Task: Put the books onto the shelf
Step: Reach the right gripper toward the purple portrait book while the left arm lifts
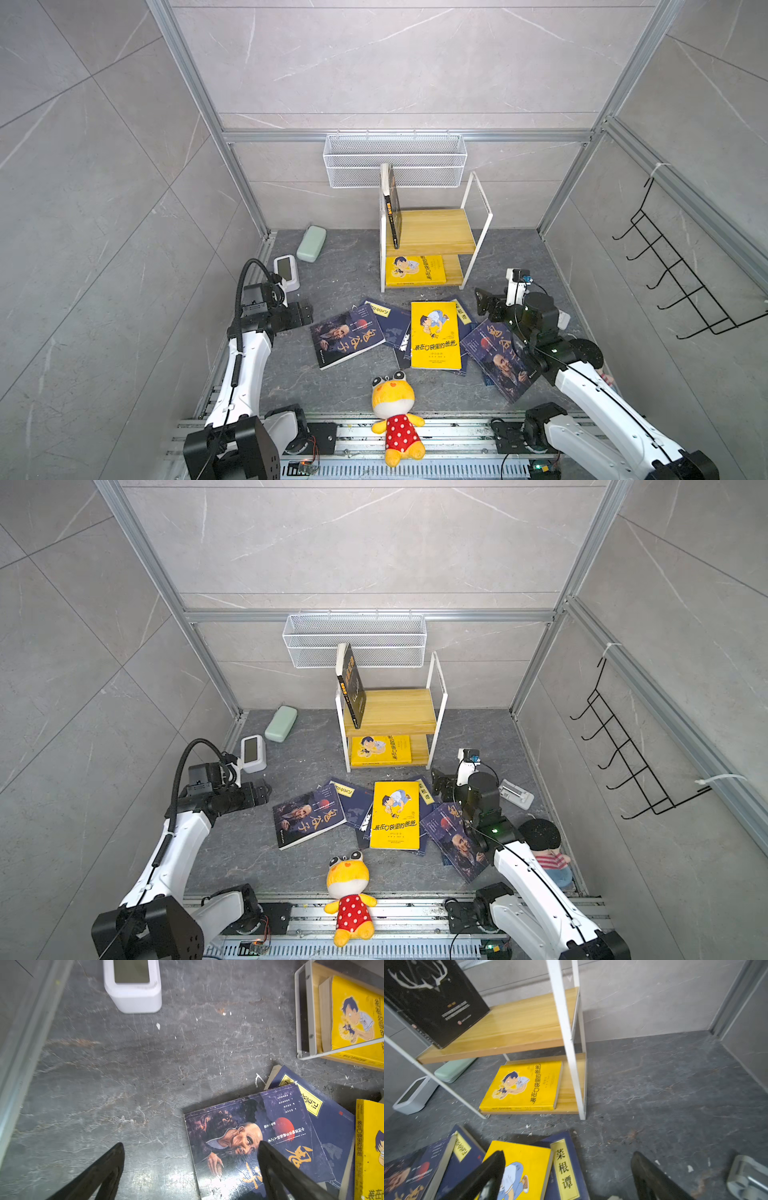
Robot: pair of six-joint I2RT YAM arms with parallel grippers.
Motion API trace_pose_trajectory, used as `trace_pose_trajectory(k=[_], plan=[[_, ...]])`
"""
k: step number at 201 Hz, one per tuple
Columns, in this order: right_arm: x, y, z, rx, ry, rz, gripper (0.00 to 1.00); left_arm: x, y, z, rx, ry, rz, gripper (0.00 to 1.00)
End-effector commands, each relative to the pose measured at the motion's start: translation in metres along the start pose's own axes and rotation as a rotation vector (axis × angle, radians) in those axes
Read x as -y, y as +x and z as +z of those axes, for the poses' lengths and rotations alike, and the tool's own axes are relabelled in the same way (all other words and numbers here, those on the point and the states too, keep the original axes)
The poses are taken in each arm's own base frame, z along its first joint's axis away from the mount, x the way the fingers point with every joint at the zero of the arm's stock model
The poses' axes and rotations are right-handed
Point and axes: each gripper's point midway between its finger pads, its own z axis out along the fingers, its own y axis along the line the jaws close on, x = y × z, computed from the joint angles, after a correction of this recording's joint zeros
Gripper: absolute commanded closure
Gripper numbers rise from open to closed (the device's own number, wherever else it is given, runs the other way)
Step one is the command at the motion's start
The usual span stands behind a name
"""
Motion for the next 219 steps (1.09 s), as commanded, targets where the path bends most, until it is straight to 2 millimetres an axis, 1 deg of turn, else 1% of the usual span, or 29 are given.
trace_pose_trajectory(k=[1, 19, 36, 50, 68, 89, 102, 123, 145, 182, 200, 219], plan=[[-0.013, 0.021, -0.001, -0.106, -0.019, 0.027, 0.06, 0.009, 0.006, 0.004, -0.054, 0.068, -0.058, 0.00], [-0.031, 0.023, -0.002, -0.138, -0.053, 0.028, 0.07, 0.016, 0.011, 0.008, -0.078, 0.138, -0.122, 0.02], [-0.057, 0.027, -0.002, -0.165, -0.124, 0.004, 0.08, 0.022, 0.018, 0.015, -0.107, 0.188, -0.147, 0.04], [-0.076, 0.028, 0.001, -0.189, -0.157, -0.022, 0.09, 0.022, 0.022, 0.021, -0.134, 0.194, -0.166, 0.04], [-0.097, 0.032, 0.003, -0.224, -0.180, -0.034, 0.09, 0.016, 0.025, 0.026, -0.158, 0.183, -0.202, 0.04], [-0.125, 0.042, 0.008, -0.262, -0.235, -0.035, 0.09, 0.012, 0.033, 0.035, -0.183, 0.176, -0.230, 0.04], [-0.150, 0.049, 0.014, -0.304, -0.289, -0.049, 0.09, 0.010, 0.039, 0.041, -0.210, 0.176, -0.254, 0.05], [-0.178, 0.062, 0.021, -0.354, -0.317, -0.061, 0.09, 0.008, 0.043, 0.047, -0.240, 0.181, -0.279, 0.05], [-0.209, 0.073, 0.031, -0.390, -0.367, -0.048, 0.09, 0.008, 0.053, 0.057, -0.287, 0.192, -0.308, 0.08], [-0.247, 0.090, 0.045, -0.491, -0.391, 0.024, 0.10, 0.007, 0.062, 0.065, -0.338, 0.195, -0.344, 0.07], [-0.261, 0.100, 0.052, -0.521, -0.398, 0.035, 0.11, 0.008, 0.069, 0.070, -0.363, 0.207, -0.365, 0.08], [-0.274, 0.113, 0.058, -0.575, -0.399, 0.066, 0.14, 0.009, 0.070, 0.073, -0.379, 0.214, -0.376, 0.08]])
